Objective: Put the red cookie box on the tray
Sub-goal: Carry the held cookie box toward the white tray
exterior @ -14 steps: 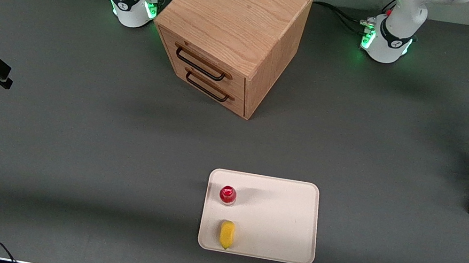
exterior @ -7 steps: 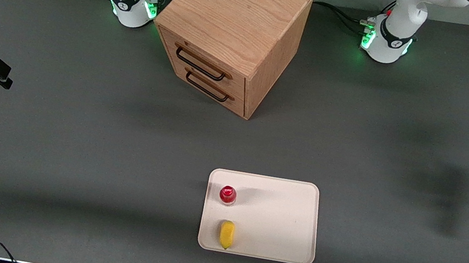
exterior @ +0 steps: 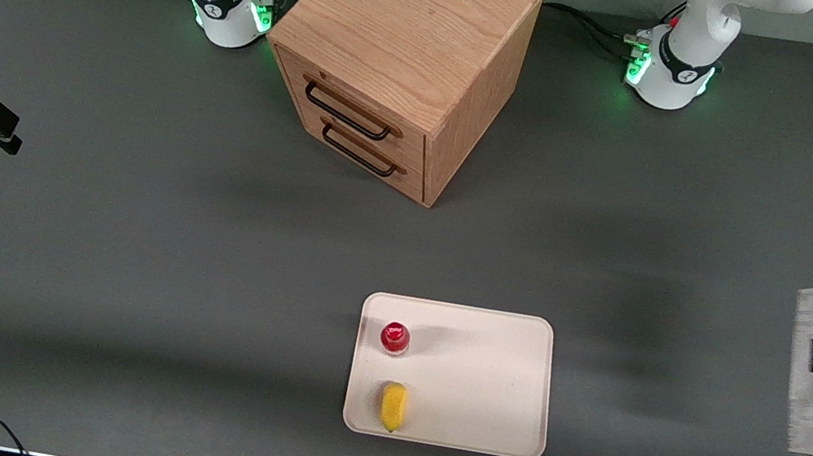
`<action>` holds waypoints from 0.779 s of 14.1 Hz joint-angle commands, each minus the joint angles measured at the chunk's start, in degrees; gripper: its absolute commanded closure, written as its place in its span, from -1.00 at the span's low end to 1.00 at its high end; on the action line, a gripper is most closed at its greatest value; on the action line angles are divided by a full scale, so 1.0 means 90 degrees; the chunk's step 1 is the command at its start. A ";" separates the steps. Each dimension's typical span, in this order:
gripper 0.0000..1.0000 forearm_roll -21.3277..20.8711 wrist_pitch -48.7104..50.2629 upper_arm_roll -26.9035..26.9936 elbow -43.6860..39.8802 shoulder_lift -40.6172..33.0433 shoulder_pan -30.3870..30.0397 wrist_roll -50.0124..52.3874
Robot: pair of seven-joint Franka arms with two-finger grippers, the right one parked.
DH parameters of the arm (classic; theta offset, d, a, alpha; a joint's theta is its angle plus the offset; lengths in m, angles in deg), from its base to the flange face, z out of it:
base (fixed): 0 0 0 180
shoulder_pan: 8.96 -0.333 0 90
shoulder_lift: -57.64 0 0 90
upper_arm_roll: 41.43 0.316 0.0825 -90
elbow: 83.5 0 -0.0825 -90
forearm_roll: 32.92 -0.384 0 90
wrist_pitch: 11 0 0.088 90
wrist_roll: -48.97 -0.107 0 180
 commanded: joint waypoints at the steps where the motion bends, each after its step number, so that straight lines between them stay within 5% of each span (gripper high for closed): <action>1: 1.00 -0.0457 0.0444 -0.1008 -0.0659 0.0181 -0.0003 0.1830; 4: 1.00 -0.0878 0.0260 -0.1977 -0.0894 0.0522 0.0094 0.2636; 11: 1.00 -0.1258 -0.1779 -0.2447 -0.1129 0.1977 0.0622 0.3405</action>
